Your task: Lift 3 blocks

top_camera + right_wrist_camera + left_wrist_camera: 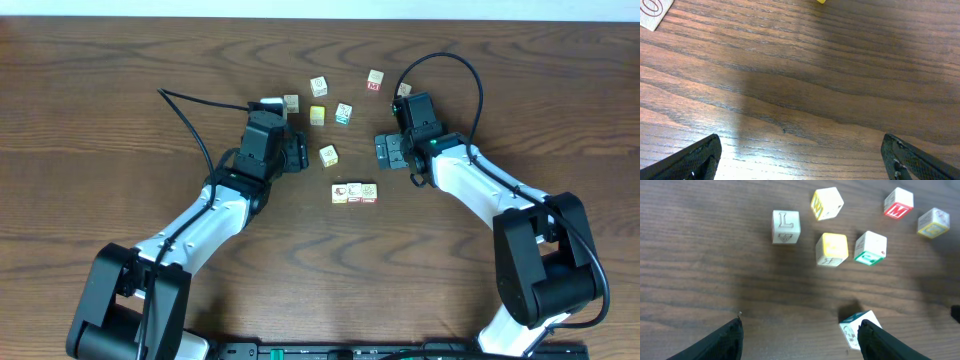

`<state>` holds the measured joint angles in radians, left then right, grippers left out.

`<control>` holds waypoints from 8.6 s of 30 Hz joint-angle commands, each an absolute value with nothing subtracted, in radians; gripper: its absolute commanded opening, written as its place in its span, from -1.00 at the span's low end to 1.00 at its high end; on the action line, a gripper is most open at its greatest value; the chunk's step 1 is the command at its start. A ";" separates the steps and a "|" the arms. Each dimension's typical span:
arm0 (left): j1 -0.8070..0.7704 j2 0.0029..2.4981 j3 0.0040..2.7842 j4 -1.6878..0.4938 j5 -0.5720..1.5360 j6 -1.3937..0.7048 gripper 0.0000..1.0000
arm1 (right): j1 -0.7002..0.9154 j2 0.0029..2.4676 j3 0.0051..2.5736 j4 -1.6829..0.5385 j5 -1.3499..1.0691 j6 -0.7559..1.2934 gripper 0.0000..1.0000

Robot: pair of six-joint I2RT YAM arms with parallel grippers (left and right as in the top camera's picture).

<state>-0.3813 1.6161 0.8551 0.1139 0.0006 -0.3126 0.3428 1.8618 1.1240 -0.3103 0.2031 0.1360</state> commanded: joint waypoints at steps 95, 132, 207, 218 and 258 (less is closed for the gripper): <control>0.035 0.001 0.004 -0.064 -0.150 -0.350 0.49 | 0.334 1.837 1.138 -0.310 0.220 0.126 0.99; 0.035 0.005 0.004 -0.064 -0.124 -0.350 0.49 | 0.345 1.650 1.113 -0.315 0.220 0.126 0.98; 0.035 0.005 0.004 -0.064 -0.124 -0.350 0.50 | -0.017 0.004 0.005 -0.081 0.028 0.001 0.98; 0.035 0.005 0.004 -0.064 -0.124 -0.350 0.50 | -0.019 0.005 0.005 -0.073 0.029 0.002 0.99; 0.035 0.005 0.004 -0.064 -0.124 -0.350 0.49 | -0.019 0.005 0.006 -0.073 0.029 0.002 0.99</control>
